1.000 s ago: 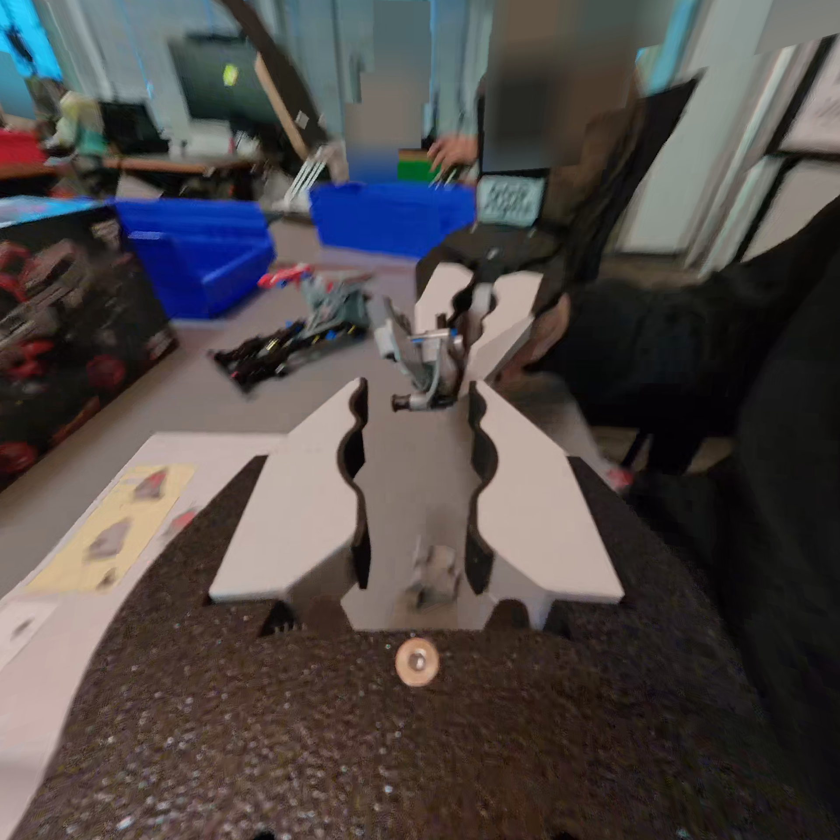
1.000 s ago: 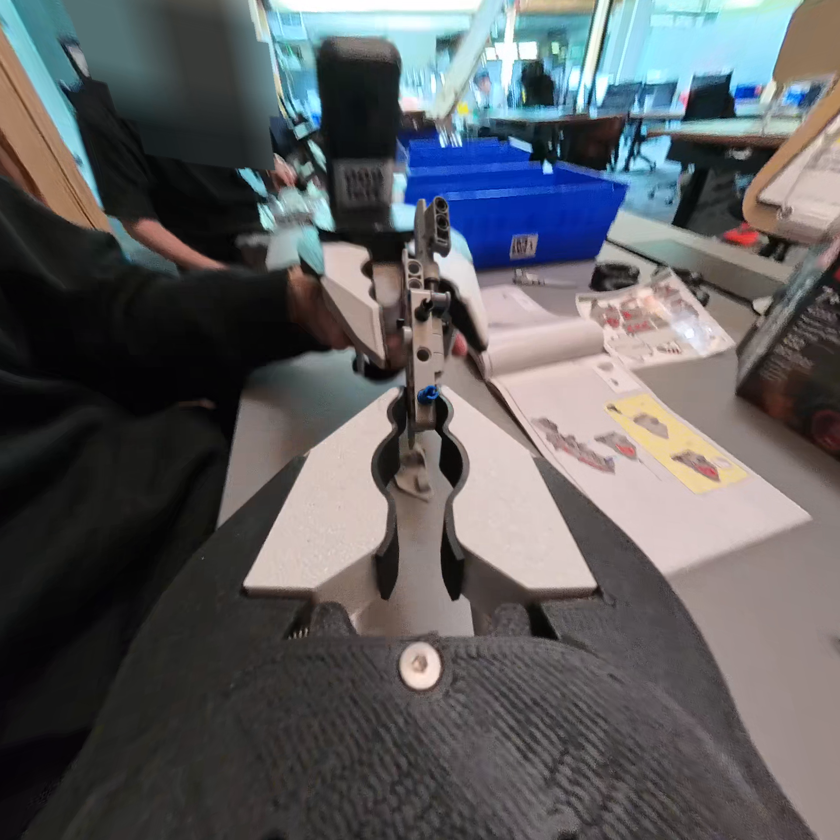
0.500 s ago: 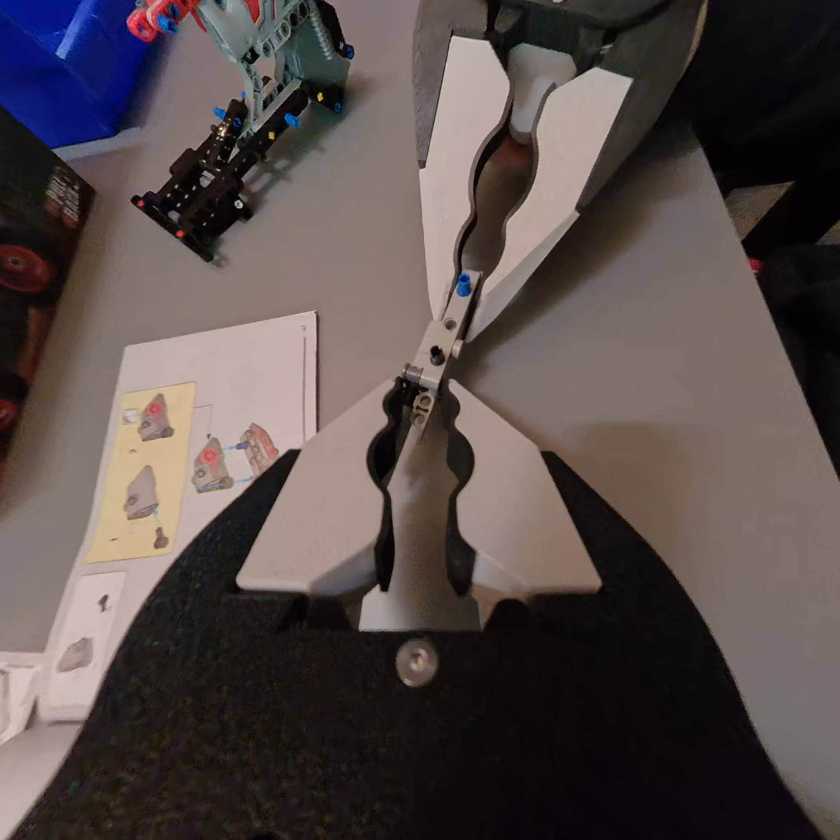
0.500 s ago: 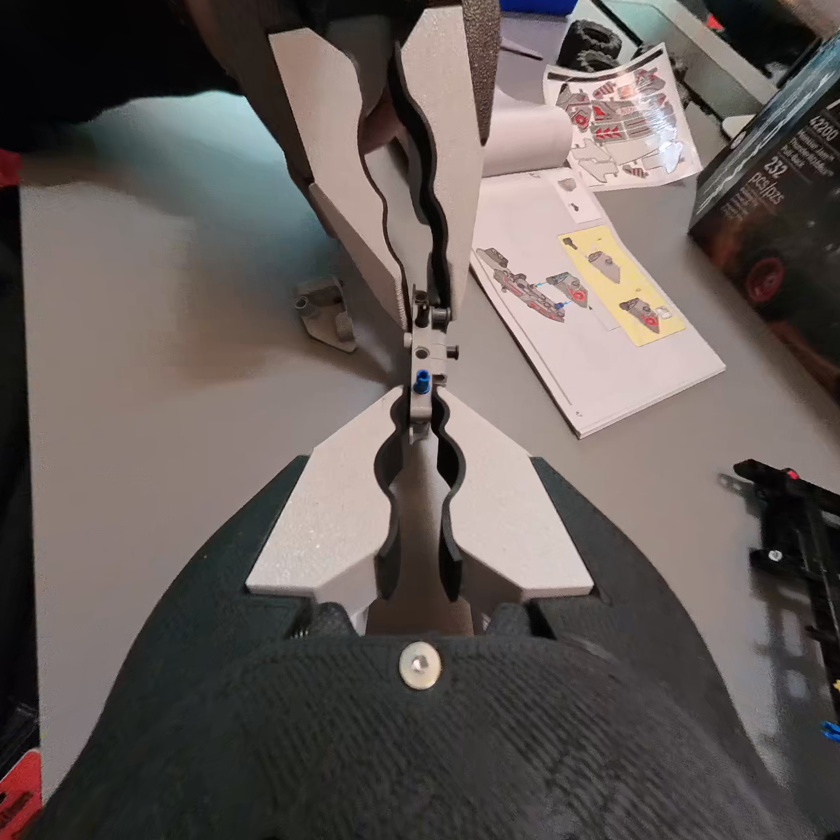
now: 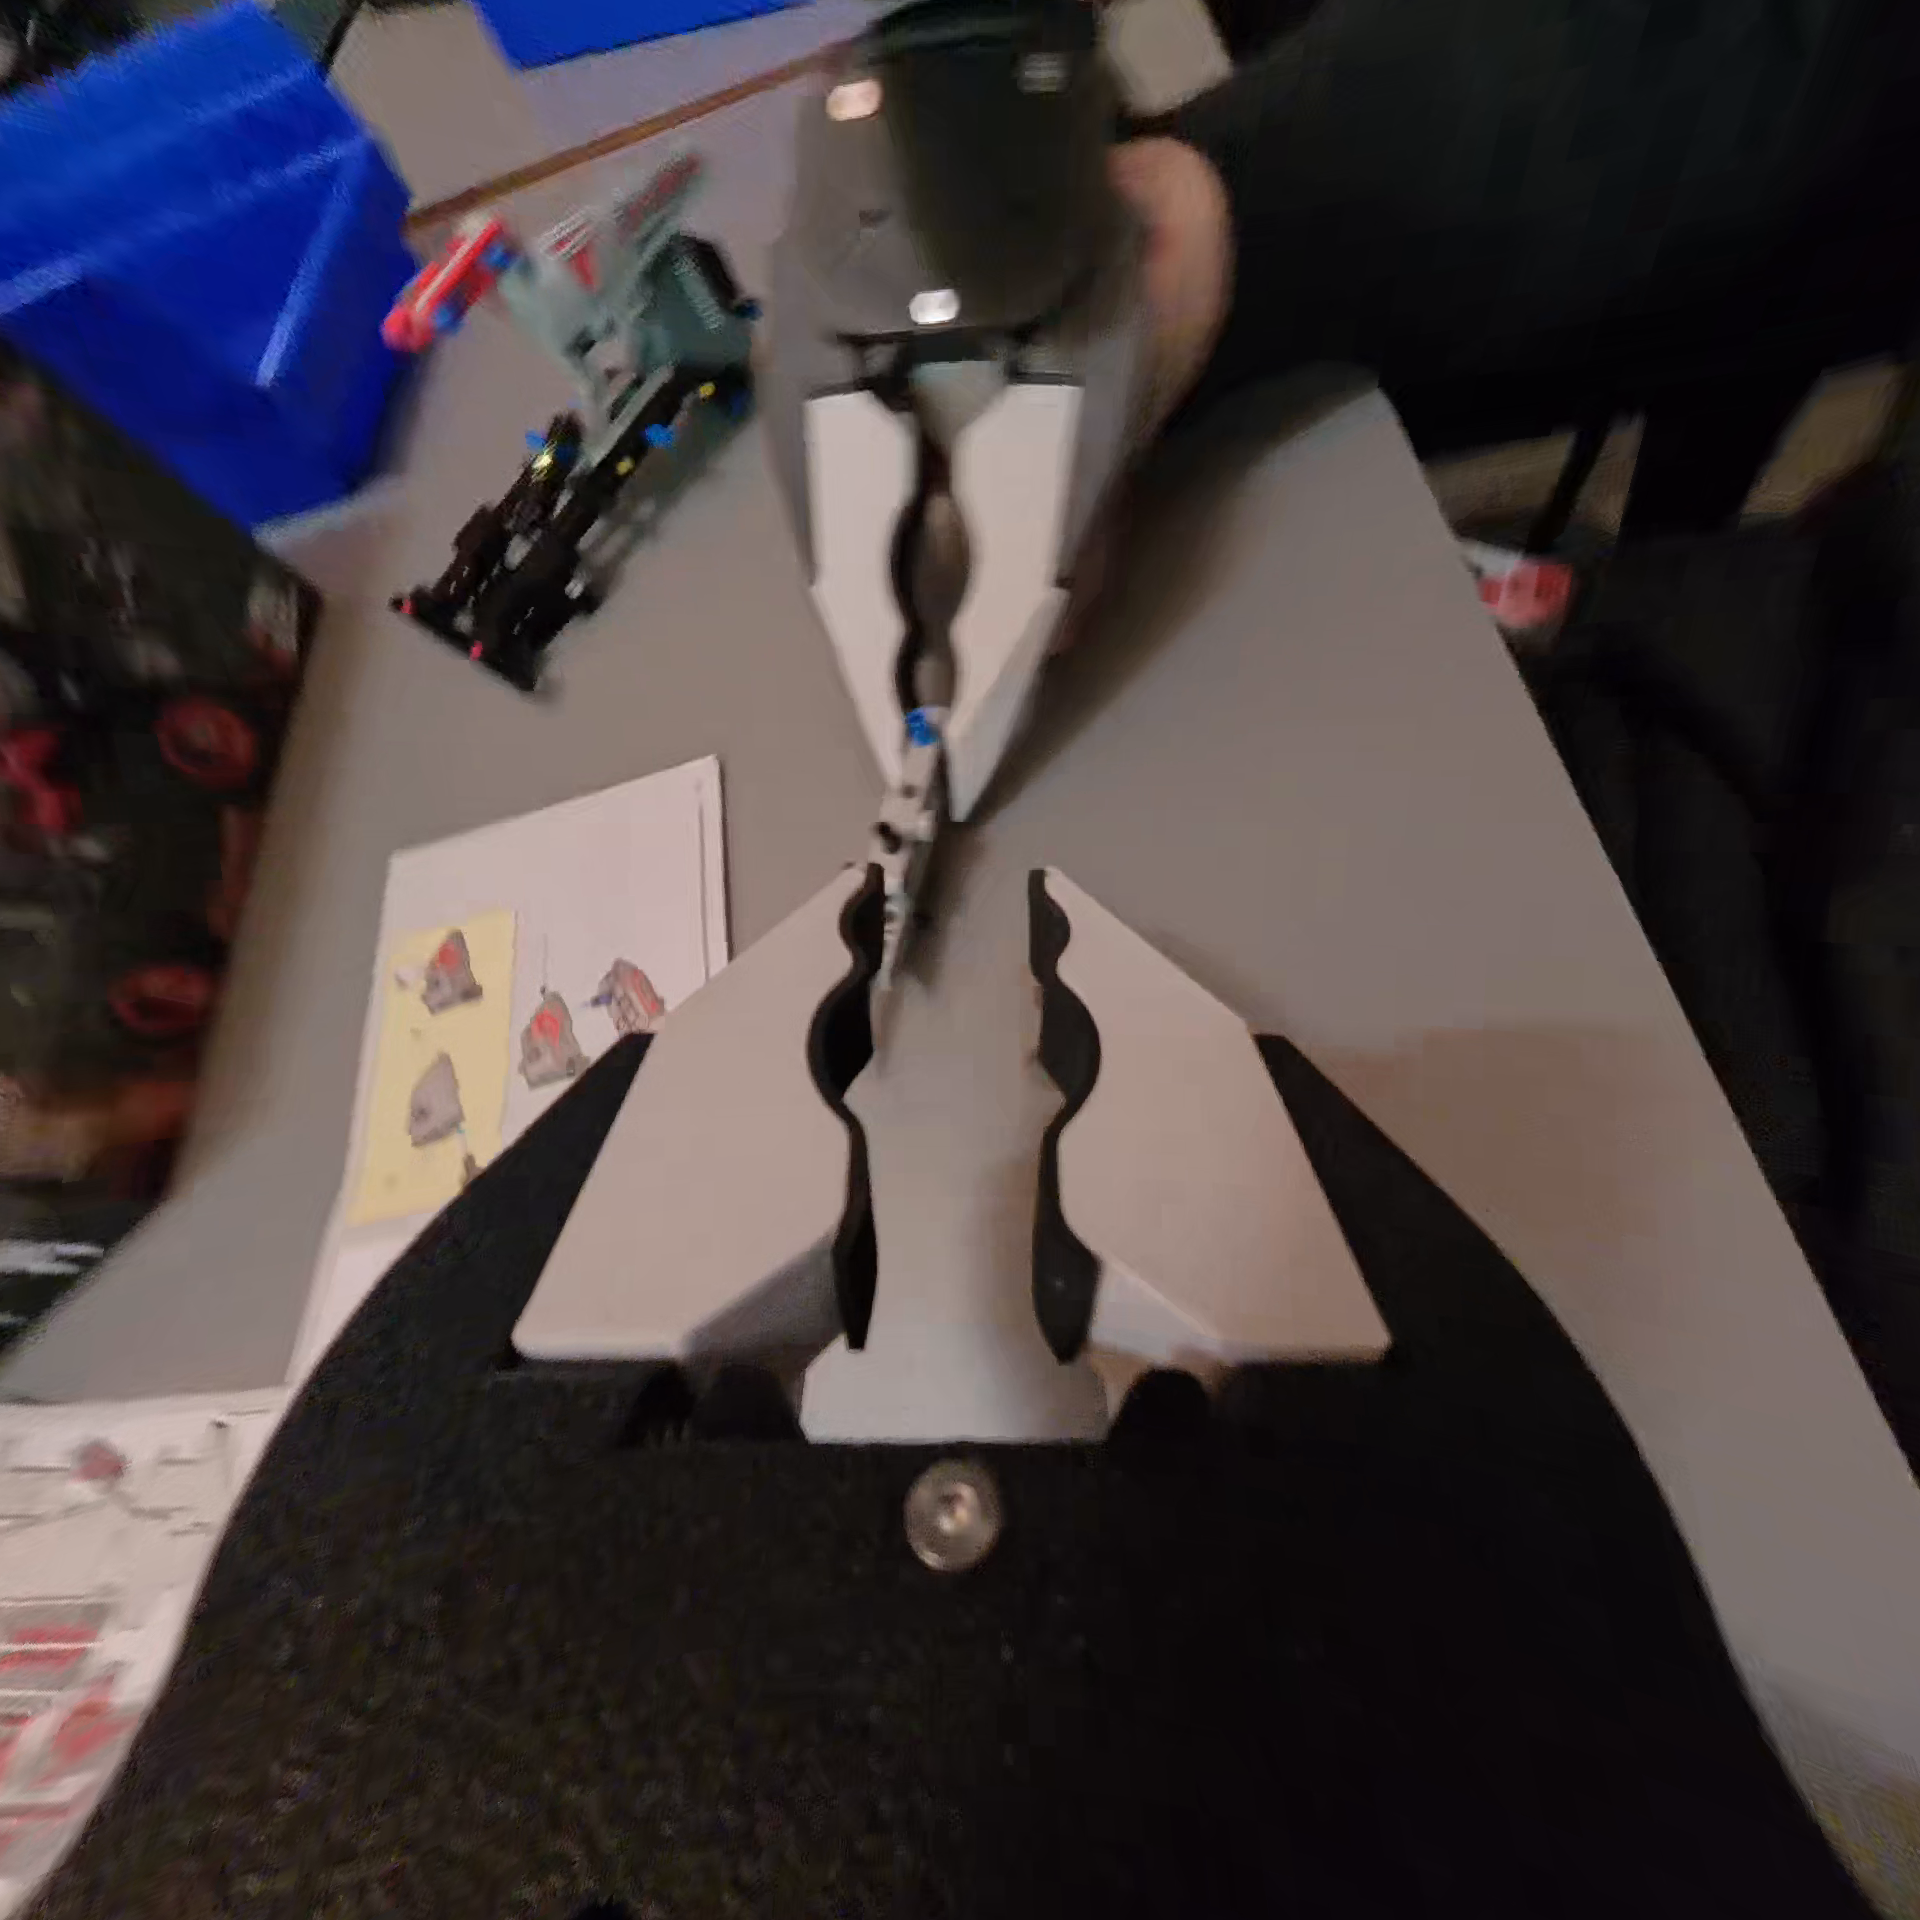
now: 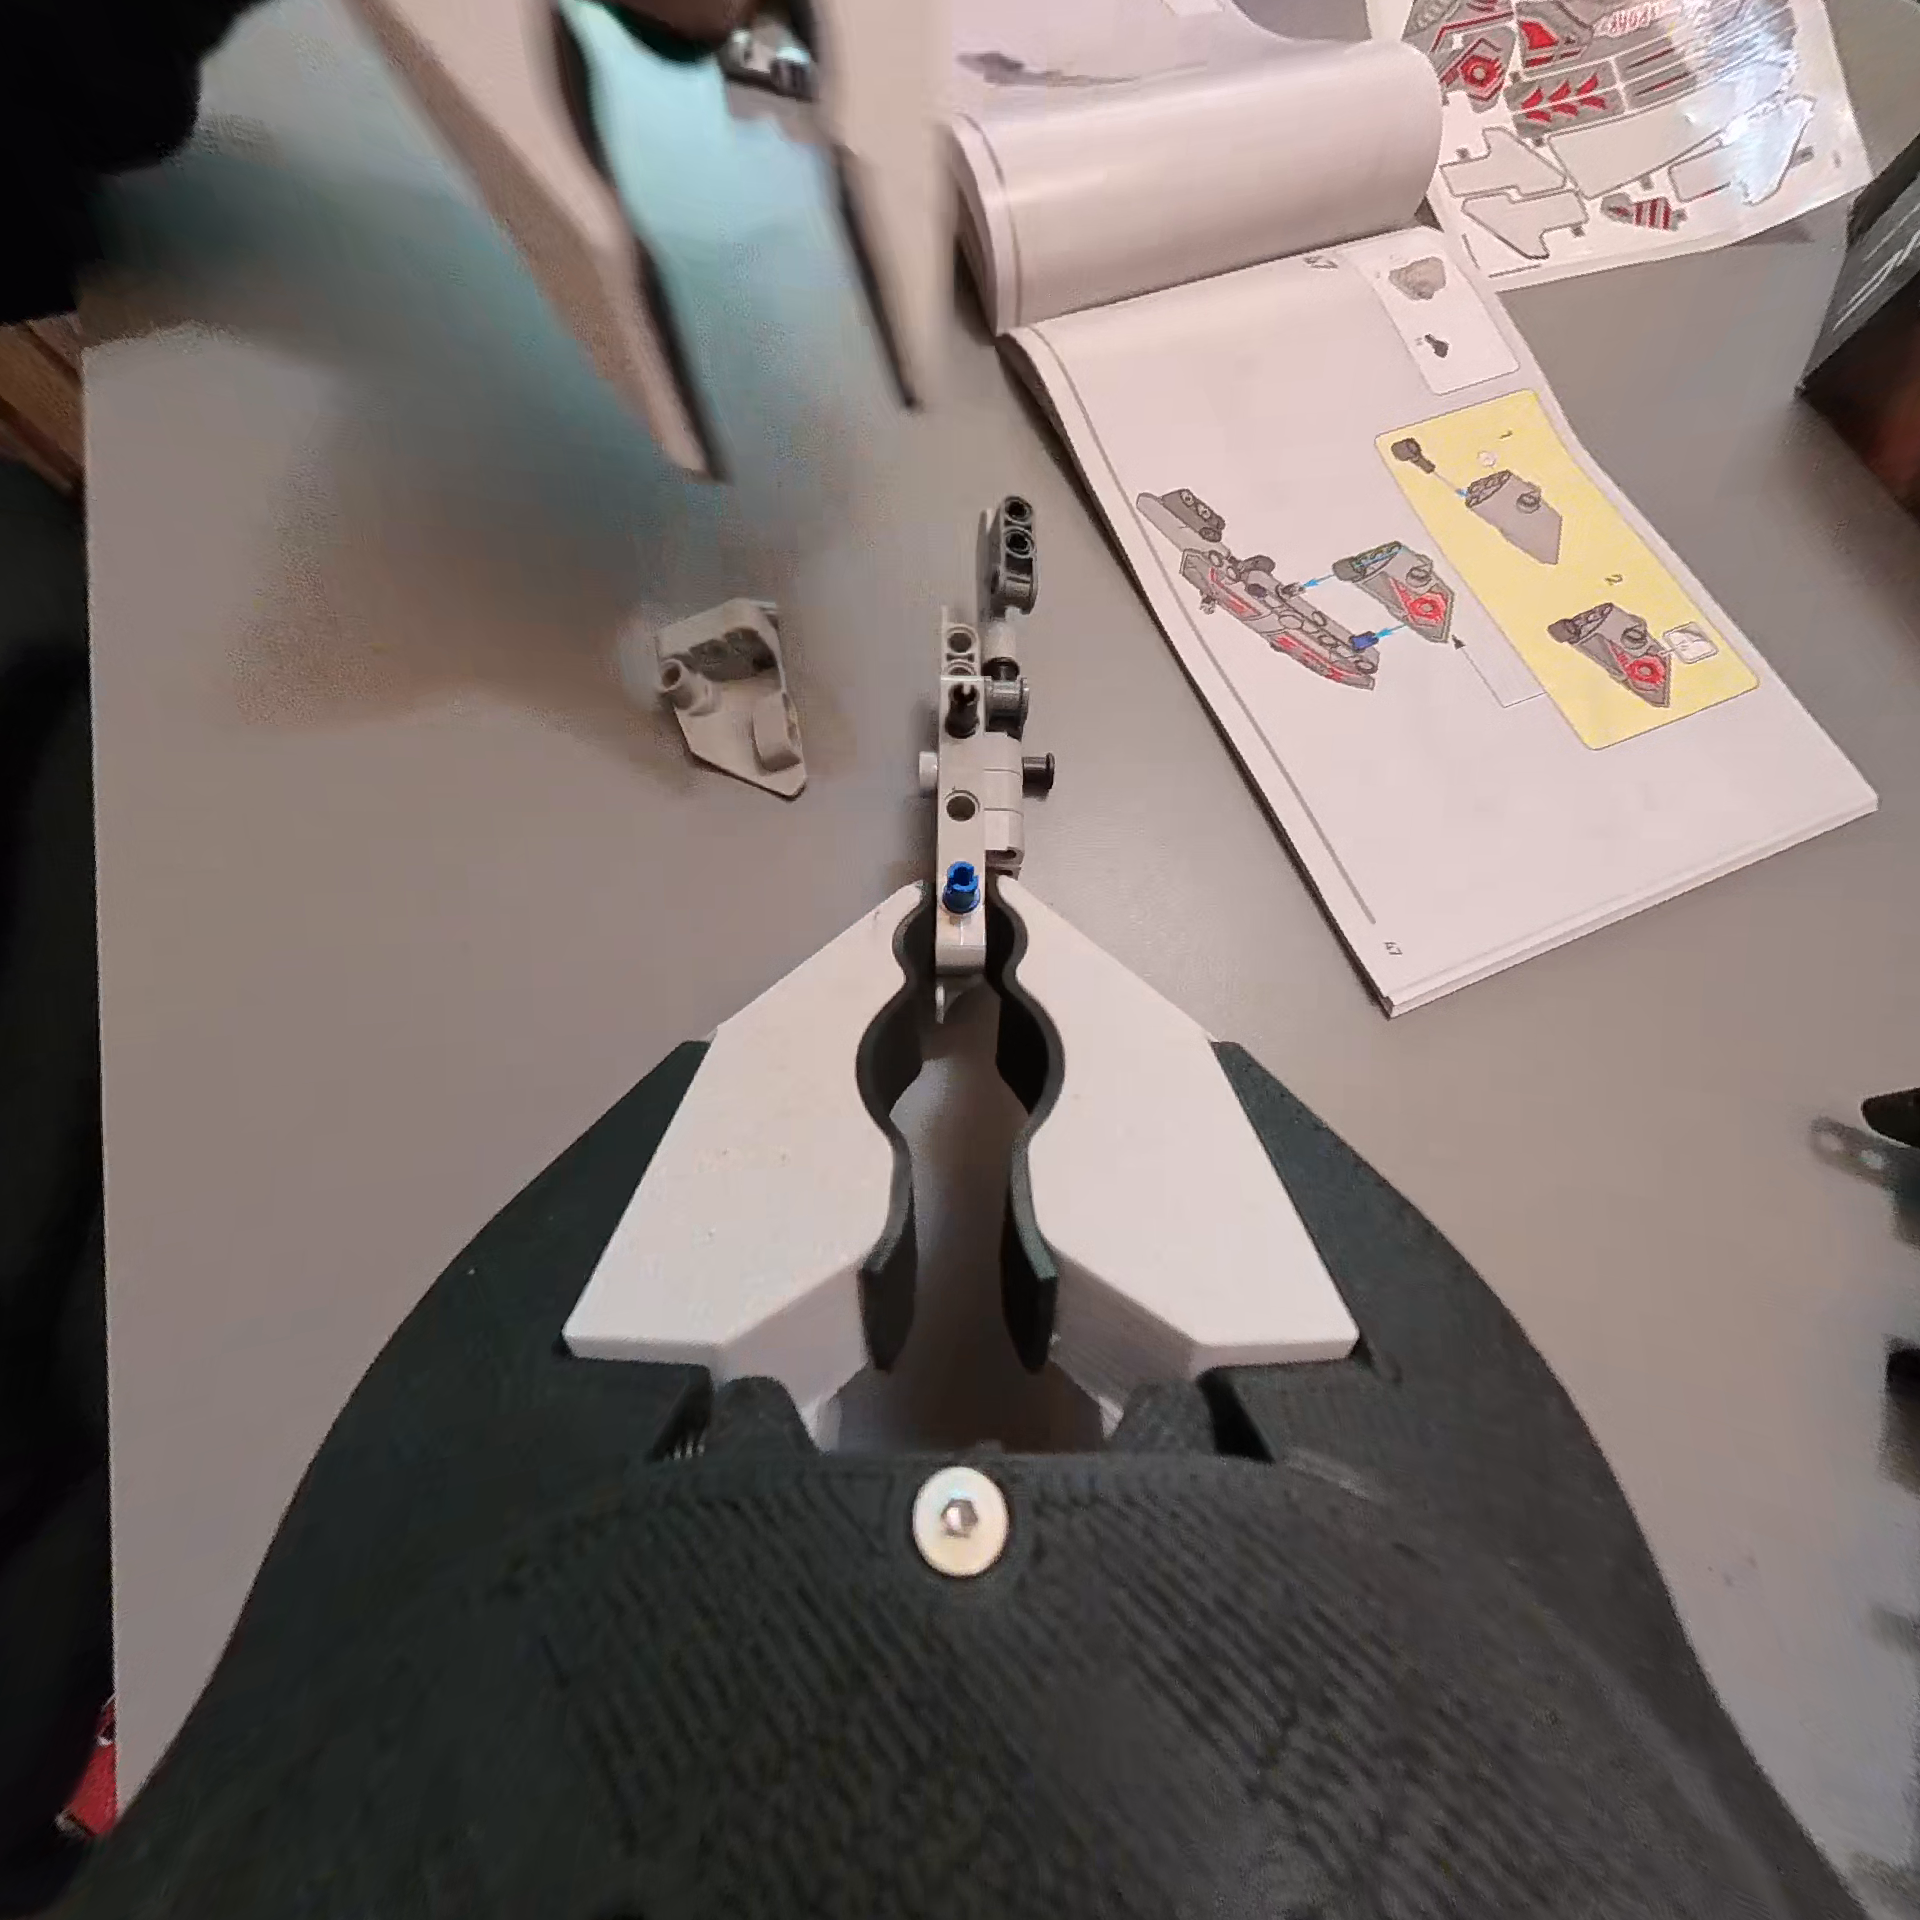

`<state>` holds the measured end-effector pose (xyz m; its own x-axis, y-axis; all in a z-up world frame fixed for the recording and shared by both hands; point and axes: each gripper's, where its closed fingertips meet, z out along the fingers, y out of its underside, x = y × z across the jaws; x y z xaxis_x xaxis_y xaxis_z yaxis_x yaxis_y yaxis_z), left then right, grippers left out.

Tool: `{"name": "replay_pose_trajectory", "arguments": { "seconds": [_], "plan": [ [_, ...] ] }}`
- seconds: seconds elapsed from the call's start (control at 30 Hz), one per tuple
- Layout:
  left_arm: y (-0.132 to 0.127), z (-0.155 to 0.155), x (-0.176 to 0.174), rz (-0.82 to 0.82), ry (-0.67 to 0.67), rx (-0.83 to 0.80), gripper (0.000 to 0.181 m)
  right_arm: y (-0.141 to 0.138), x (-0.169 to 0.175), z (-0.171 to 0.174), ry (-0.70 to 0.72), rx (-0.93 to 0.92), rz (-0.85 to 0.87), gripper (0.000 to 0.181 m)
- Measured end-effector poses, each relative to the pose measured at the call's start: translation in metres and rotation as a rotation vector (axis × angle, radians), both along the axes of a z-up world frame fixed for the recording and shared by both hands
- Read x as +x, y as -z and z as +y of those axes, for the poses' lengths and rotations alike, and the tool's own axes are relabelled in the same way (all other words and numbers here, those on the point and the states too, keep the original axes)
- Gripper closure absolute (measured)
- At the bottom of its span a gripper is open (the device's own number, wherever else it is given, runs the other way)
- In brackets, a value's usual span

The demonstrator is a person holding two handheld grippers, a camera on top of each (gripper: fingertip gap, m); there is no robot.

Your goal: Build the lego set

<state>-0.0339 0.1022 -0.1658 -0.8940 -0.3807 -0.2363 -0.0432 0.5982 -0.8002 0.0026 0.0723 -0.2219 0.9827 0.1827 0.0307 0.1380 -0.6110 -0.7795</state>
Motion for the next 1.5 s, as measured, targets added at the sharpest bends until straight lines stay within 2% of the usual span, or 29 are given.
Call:
{"name": "replay_pose_trajectory", "arguments": {
  "seconds": [0.17, 0.27, 0.3, 0.4, 0.53, 0.63, 0.73, 0.8, 0.9, 1.03, 1.13, 1.17, 1.27, 1.33, 1.5],
  "plan": [
    [0.032, -0.002, -0.028, -0.142, 0.074, 0.370, 0.148, 0.000, 0.000, 0.000, -0.001, -0.003, 0.023, 0.175],
    [0.055, 0.003, -0.024, -0.118, 0.050, 0.493, 0.147, 0.000, -0.001, 0.000, -0.004, -0.004, 0.029, 0.175],
    [0.059, 0.004, -0.019, -0.094, 0.016, 0.487, 0.158, 0.000, -0.001, 0.000, -0.006, -0.005, 0.031, 0.175],
    [0.061, -0.001, -0.013, 0.029, -0.036, 0.358, 0.159, 0.000, -0.002, 0.000, -0.014, -0.006, 0.037, 0.175],
    [0.061, -0.001, -0.013, 0.282, -0.107, 0.146, 0.159, 0.000, -0.003, 0.000, -0.017, -0.006, 0.036, 0.175],
    [0.056, -0.001, -0.018, 0.560, -0.171, -0.089, 0.159, 0.000, -0.003, 0.000, -0.020, -0.007, 0.045, 0.175],
    [0.045, -0.004, -0.028, 0.876, -0.178, -0.376, 0.159, 0.000, -0.003, 0.000, -0.024, -0.007, 0.049, 0.175],
    [0.044, -0.002, -0.030, 1.018, -0.212, -0.493, 0.159, 0.000, -0.004, 0.000, -0.029, -0.009, 0.057, 0.175],
    [0.041, 0.003, -0.026, 1.003, -0.250, -0.586, 0.159, 0.000, -0.004, 0.000, -0.029, -0.010, 0.068, 0.175],
    [0.049, 0.015, -0.020, 0.852, -0.339, -0.501, 0.159, 0.000, -0.004, 0.000, -0.031, -0.010, 0.074, 0.175],
    [0.052, 0.020, -0.021, 0.817, -0.377, -0.443, 0.159, 0.000, -0.004, 0.000, -0.031, -0.011, 0.076, 0.175],
    [0.052, 0.020, -0.021, 0.835, -0.391, -0.460, 0.159, 0.000, -0.004, 0.000, -0.031, -0.011, 0.075, 0.175],
    [0.047, 0.021, -0.023, 1.020, -0.407, -0.619, 0.158, 0.000, -0.004, 0.000, -0.033, -0.011, 0.079, 0.175],
    [0.043, 0.030, -0.017, 1.001, -0.427, -0.677, 0.159, 0.000, -0.004, 0.000, -0.033, -0.011, 0.079, 0.175],
    [0.053, 0.055, -0.016, 0.884, -0.548, -0.528, 0.156, 0.000, -0.005, 0.000, -0.035, -0.011, 0.073, 0.174]
  ]
}}
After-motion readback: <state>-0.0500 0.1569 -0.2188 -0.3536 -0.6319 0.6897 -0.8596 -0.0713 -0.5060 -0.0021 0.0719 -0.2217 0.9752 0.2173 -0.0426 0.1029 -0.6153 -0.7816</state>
